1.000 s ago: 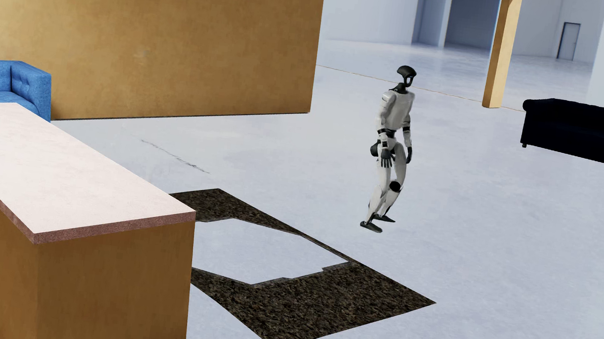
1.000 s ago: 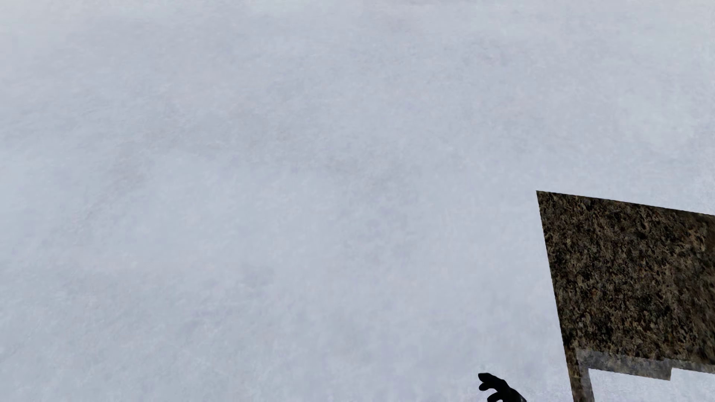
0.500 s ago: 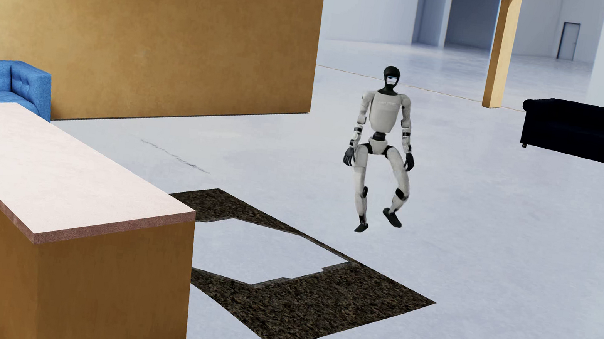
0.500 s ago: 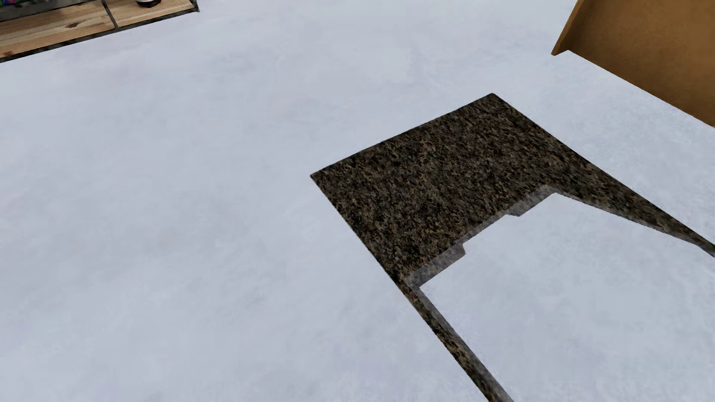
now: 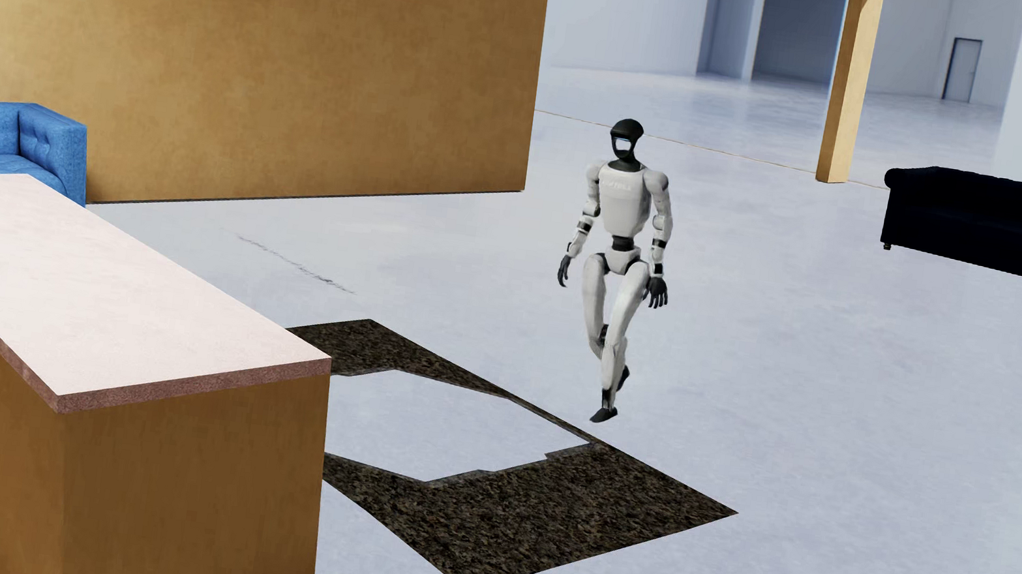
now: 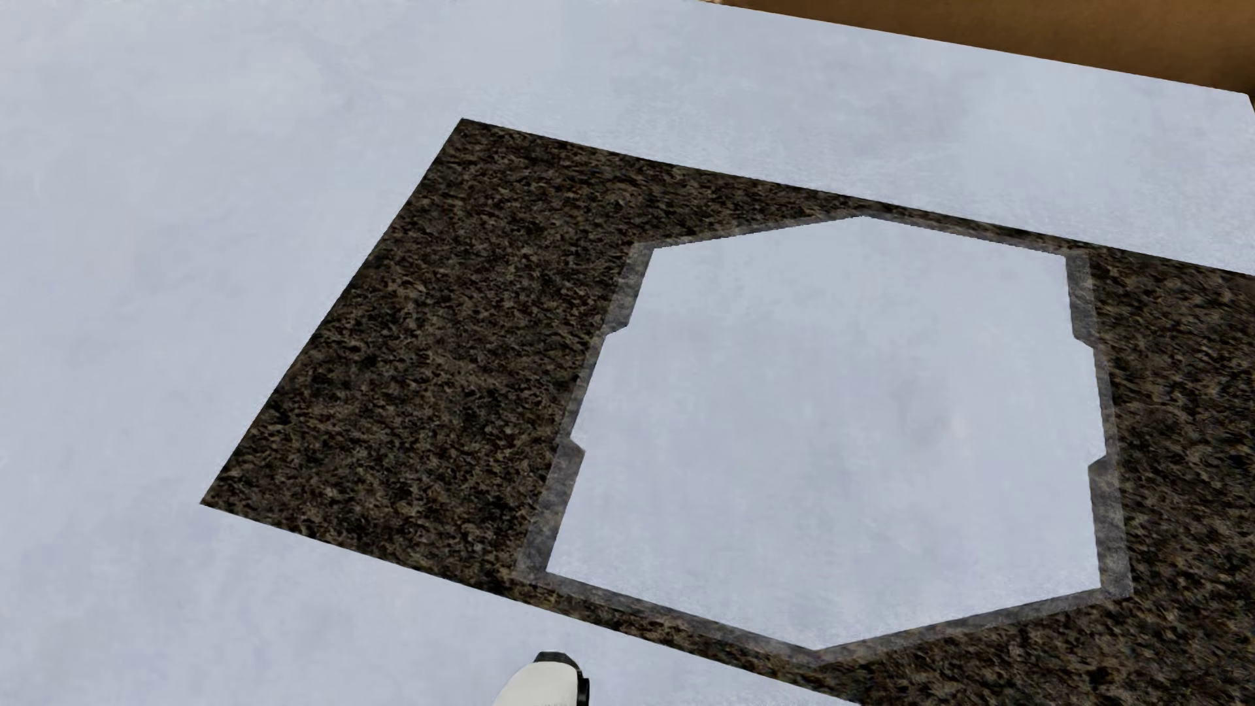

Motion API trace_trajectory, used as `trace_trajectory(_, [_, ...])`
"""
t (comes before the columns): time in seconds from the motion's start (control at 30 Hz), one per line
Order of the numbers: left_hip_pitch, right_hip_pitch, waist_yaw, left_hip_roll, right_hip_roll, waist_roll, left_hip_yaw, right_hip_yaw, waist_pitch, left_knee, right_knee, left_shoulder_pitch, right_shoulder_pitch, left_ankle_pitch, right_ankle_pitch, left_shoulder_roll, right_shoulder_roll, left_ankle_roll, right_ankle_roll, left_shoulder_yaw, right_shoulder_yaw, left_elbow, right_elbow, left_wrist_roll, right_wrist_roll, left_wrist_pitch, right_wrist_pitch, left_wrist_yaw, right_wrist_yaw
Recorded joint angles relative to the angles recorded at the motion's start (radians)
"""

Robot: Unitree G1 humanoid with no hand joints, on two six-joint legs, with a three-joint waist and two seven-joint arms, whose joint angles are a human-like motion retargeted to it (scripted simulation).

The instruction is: Approach the counter

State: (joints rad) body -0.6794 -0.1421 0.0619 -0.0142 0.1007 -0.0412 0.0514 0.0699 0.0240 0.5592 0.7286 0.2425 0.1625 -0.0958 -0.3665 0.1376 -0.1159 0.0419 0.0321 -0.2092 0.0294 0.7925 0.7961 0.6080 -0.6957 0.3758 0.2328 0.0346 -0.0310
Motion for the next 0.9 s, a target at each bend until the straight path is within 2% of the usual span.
trace_trajectory(0.03, [0.038, -0.062, -0.006, 0.031, 0.007, -0.003, 0.039, 0.042, 0.003, 0.026, 0.159, -0.056, 0.011, -0.053, 0.136, -0.007, 0.003, -0.001, 0.167, -0.045, 0.011, 0.132, 0.006, 0.014, -0.005, 0.071, 0.008, -0.08, 0.01])
trace_trajectory(0.07, [0.091, -0.137, -0.01, 0.062, 0.027, -0.006, 0.087, 0.079, 0.004, 0.028, 0.323, -0.105, 0.008, -0.096, 0.241, -0.001, -0.015, 0.001, 0.214, -0.154, 0.051, 0.232, 0.013, 0.08, -0.026, 0.075, 0.007, -0.215, 0.053])
trace_trajectory(0.1, [0.148, -0.211, -0.014, 0.09, 0.032, -0.01, 0.137, 0.093, 0.005, 0.031, 0.466, -0.14, 0.0, -0.138, 0.286, 0.018, -0.04, -0.001, 0.216, -0.26, 0.096, 0.274, 0.008, 0.157, -0.053, 0.045, -0.009, -0.324, 0.114])
trace_trajectory(0.13, [0.211, -0.286, -0.023, 0.106, 0.0, -0.015, 0.183, 0.097, 0.007, 0.026, 0.564, -0.163, -0.001, -0.173, 0.255, 0.038, -0.054, -0.007, 0.221, -0.301, 0.099, 0.258, -0.018, 0.194, -0.05, 0.022, -0.021, -0.332, 0.146])
trace_trajectory(0.17, [0.275, -0.362, -0.035, 0.113, -0.059, -0.02, 0.224, 0.06, 0.007, 0.011, 0.613, -0.177, 0.013, -0.202, 0.25, 0.056, -0.049, -0.015, 0.177, -0.295, 0.062, 0.213, -0.063, 0.197, -0.017, 0.016, -0.026, -0.246, 0.129])
trace_trajectory(0.2, [0.337, -0.433, -0.05, 0.11, -0.114, -0.023, 0.26, 0.015, 0.005, -0.009, 0.612, -0.175, 0.04, -0.227, 0.253, 0.072, -0.04, -0.023, 0.124, -0.246, 0.012, 0.165, -0.113, 0.161, 0.032, -0.007, -0.05, -0.112, 0.086])
trace_trajectory(0.23, [0.396, -0.491, -0.066, 0.102, -0.144, -0.025, 0.29, -0.023, 0.002, -0.03, 0.564, -0.186, 0.067, -0.25, 0.221, 0.076, -0.026, -0.029, 0.091, -0.193, -0.027, 0.126, -0.156, 0.113, 0.075, -0.029, -0.074, -0.009, 0.028])
trace_trajectory(0.27, [0.451, -0.534, -0.081, 0.09, -0.149, -0.025, 0.312, -0.046, -0.001, -0.048, 0.476, -0.202, 0.097, -0.275, 0.194, 0.086, -0.019, -0.037, 0.089, -0.153, -0.061, 0.085, -0.192, 0.067, 0.112, -0.047, -0.09, 0.035, -0.025])
trace_trajectory(0.3, [0.504, -0.562, -0.095, 0.081, -0.148, -0.023, 0.325, -0.068, -0.004, -0.064, 0.35, -0.226, 0.124, -0.304, 0.17, 0.104, -0.015, -0.046, 0.091, -0.123, -0.079, 0.037, -0.219, 0.028, 0.13, -0.057, -0.105, 0.034, -0.056])
trace_trajectory(0.37, [0.608, -0.562, -0.119, 0.064, -0.151, -0.012, 0.332, -0.136, -0.011, -0.116, -0.016, -0.298, 0.174, -0.345, 0.196, 0.155, 0.01, -0.069, 0.044, -0.12, -0.123, -0.055, -0.251, 0.022, 0.142, -0.07, -0.09, 0.03, -0.079])
trace_trajectory(0.4, [0.655, -0.534, -0.131, 0.062, -0.138, -0.004, 0.321, -0.146, -0.017, -0.148, -0.244, -0.341, 0.192, -0.356, 0.243, 0.179, 0.037, -0.084, 0.07, -0.128, -0.156, -0.096, -0.245, 0.034, 0.152, -0.071, -0.072, 0.032, -0.083])
trace_trajectory(0.43, [0.698, -0.491, -0.143, 0.063, -0.133, 0.004, 0.303, -0.143, -0.022, -0.169, -0.445, -0.383, 0.209, -0.363, 0.279, 0.197, 0.064, -0.109, 0.134, -0.141, -0.191, -0.128, -0.224, 0.048, 0.159, -0.071, -0.048, 0.037, -0.087])
trace_trajectory(0.47, [0.74, -0.461, -0.153, 0.071, -0.142, 0.011, 0.285, -0.184, -0.026, -0.174, -0.516, -0.417, 0.221, -0.357, 0.339, 0.21, 0.093, -0.129, 0.098, -0.152, -0.216, -0.155, -0.184, 0.056, 0.16, -0.073, -0.016, 0.037, -0.087])
trace_trajectory(0.5, [0.773, -0.439, -0.161, 0.092, -0.143, 0.017, 0.256, -0.219, -0.027, -0.153, -0.471, -0.439, 0.229, -0.327, 0.426, 0.219, 0.12, -0.156, -0.015, -0.158, -0.227, -0.177, -0.125, 0.056, 0.15, -0.076, 0.019, 0.037, -0.078])
trace_trajectory(0.53, [0.786, -0.428, -0.166, 0.129, -0.129, 0.027, 0.217, -0.236, -0.024, -0.093, -0.393, -0.448, 0.228, -0.272, 0.39, 0.224, 0.146, -0.181, -0.1, -0.148, -0.226, -0.194, -0.05, 0.044, 0.133, -0.073, 0.058, 0.047, -0.055])
trace_trajectory(0.6, [0.72, -0.381, -0.168, 0.187, -0.104, 0.051, 0.12, -0.255, -0.011, 0.164, -0.271, -0.4, 0.196, -0.019, 0.243, 0.177, 0.158, -0.205, -0.104, -0.068, -0.174, -0.203, 0.105, -0.027, 0.053, -0.054, 0.135, 0.108, 0.063])
trace_trajectory(0.63, [0.644, -0.338, -0.163, 0.202, -0.1, 0.059, 0.063, -0.269, -0.006, 0.329, -0.263, -0.381, 0.187, 0.092, 0.197, 0.143, 0.161, -0.184, -0.099, -0.056, -0.149, -0.192, 0.132, -0.054, 0.014, -0.045, 0.132, 0.123, 0.133])
trace_trajectory(0.67, [0.553, -0.285, -0.158, 0.239, -0.091, 0.068, 0.021, -0.293, -0.001, 0.491, -0.279, -0.381, 0.187, 0.14, 0.166, 0.132, 0.171, -0.176, -0.102, -0.095, -0.148, -0.171, 0.123, -0.046, -0.003, -0.036, 0.099, 0.105, 0.179])
trace_trajectory(0.7, [0.466, -0.227, -0.151, 0.273, -0.073, 0.078, -0.013, -0.314, 0.005, 0.622, -0.305, -0.382, 0.187, 0.109, 0.141, 0.132, 0.186, -0.173, -0.107, -0.156, -0.186, -0.148, 0.094, -0.027, 0.015, -0.039, 0.064, 0.052, 0.181])
trace_trajectory(0.73, [0.382, -0.174, -0.141, 0.292, -0.057, 0.09, -0.034, -0.322, 0.01, 0.721, -0.326, -0.369, 0.175, 0.072, 0.117, 0.135, 0.191, -0.143, -0.108, -0.213, -0.23, -0.132, 0.063, 0.004, 0.035, -0.055, 0.038, -0.004, 0.137])
trace_trajectory(0.77, [0.3, -0.13, -0.129, 0.302, -0.046, 0.101, -0.035, -0.318, 0.013, 0.779, -0.339, -0.334, 0.149, 0.065, 0.092, 0.124, 0.183, -0.11, -0.102, -0.234, -0.256, -0.118, 0.039, 0.016, 0.031, -0.063, 0.027, -0.037, 0.072])
trace_trajectory(0.8, [0.222, -0.099, -0.115, 0.306, -0.038, 0.109, -0.021, -0.306, 0.014, 0.795, -0.34, -0.287, 0.115, 0.041, 0.066, 0.106, 0.161, -0.097, -0.095, -0.227, -0.247, -0.102, 0.024, 0.014, -0.013, -0.06, 0.024, -0.051, 0.004])
trace_trajectory(0.83, [0.151, -0.077, -0.101, 0.299, -0.031, 0.115, 0.004, -0.29, 0.013, 0.768, -0.334, -0.236, 0.075, 0.011, 0.037, 0.085, 0.14, -0.065, -0.088, -0.201, -0.237, -0.079, 0.01, -0.003, -0.047, -0.045, 0.023, -0.05, -0.044])
trace_trajectory(0.9, [0.046, -0.042, -0.073, 0.256, -0.023, 0.119, 0.065, -0.25, 0.007, 0.595, -0.314, -0.135, -0.011, -0.032, -0.024, 0.055, 0.098, -0.038, -0.077, -0.128, -0.23, -0.018, -0.017, -0.048, -0.049, -0.003, -0.007, -0.041, -0.055])
